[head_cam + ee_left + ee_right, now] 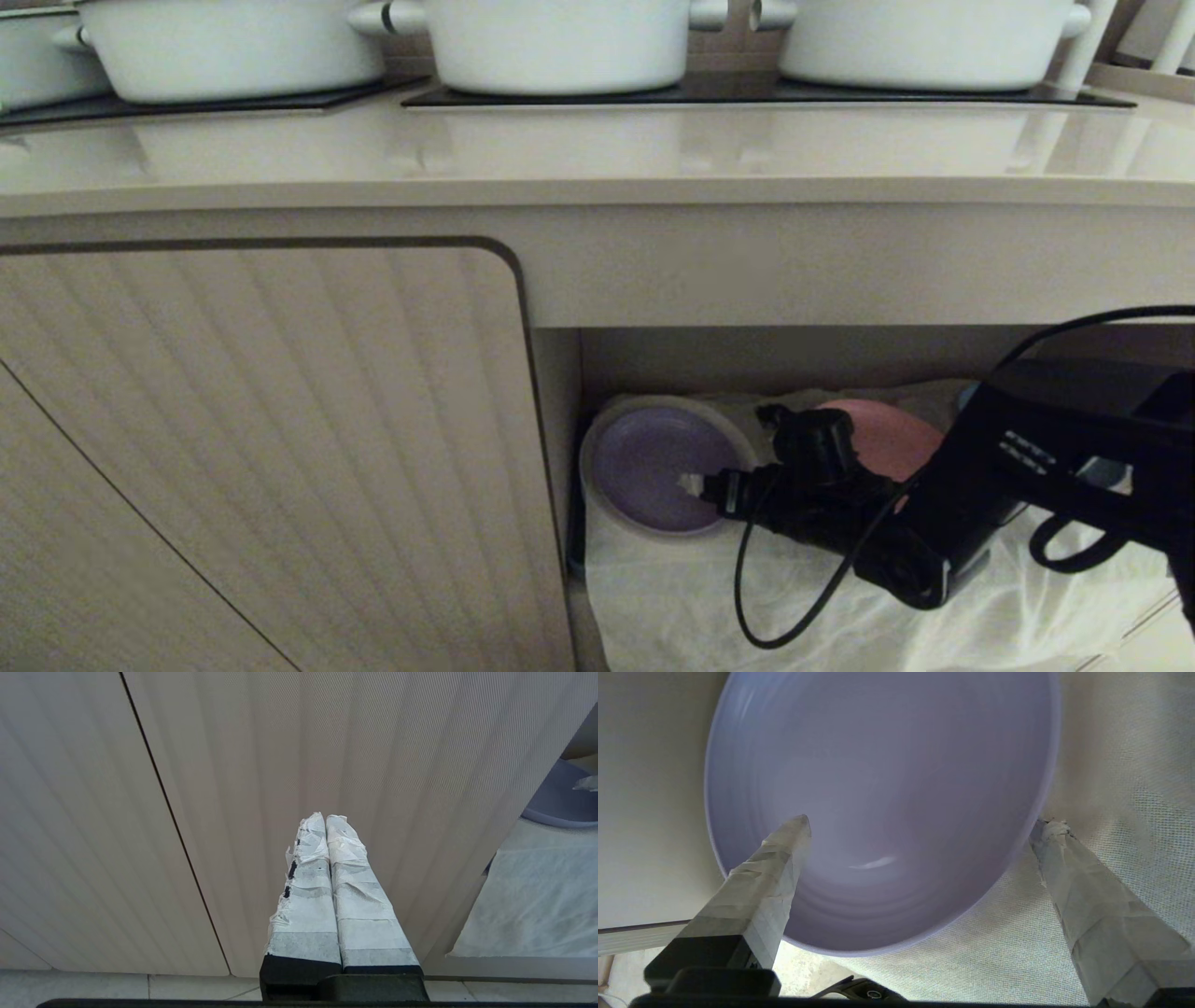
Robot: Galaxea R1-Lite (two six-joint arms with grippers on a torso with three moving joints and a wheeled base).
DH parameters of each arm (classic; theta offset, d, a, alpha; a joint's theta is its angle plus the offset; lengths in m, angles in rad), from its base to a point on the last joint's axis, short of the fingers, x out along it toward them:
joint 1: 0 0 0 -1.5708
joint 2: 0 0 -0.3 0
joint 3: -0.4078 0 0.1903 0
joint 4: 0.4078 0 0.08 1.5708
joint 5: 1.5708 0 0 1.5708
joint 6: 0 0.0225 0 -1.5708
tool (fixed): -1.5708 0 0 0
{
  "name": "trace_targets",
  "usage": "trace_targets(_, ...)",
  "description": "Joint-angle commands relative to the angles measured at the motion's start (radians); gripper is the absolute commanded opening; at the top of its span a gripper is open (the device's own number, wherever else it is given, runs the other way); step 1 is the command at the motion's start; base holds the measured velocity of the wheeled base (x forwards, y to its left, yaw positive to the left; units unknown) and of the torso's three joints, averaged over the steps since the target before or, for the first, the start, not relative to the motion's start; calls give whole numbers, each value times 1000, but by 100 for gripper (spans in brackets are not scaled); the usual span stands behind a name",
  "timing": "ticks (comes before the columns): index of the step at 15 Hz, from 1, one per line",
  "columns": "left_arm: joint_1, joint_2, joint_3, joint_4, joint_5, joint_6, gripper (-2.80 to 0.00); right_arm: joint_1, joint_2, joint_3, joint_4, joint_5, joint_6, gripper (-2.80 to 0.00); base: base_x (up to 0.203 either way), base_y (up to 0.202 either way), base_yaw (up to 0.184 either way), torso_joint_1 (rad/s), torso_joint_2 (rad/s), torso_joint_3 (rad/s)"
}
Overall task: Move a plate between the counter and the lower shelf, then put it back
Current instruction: Pick up the plate in the cupboard
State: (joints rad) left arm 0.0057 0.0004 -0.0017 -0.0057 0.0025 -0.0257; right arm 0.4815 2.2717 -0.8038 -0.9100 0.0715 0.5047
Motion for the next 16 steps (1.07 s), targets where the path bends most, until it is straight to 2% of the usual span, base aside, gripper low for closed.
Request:
trace_targets(1, 0, 1, 0, 0, 1, 0, -280, 2, 3, 0, -6, 1, 3, 0, 0, 0, 0, 0, 0, 0)
trace_targets(16, 0, 1, 0, 0, 1, 0, -280, 2, 12, 12, -7, -1, -3, 0, 0, 0, 0, 0, 0, 0)
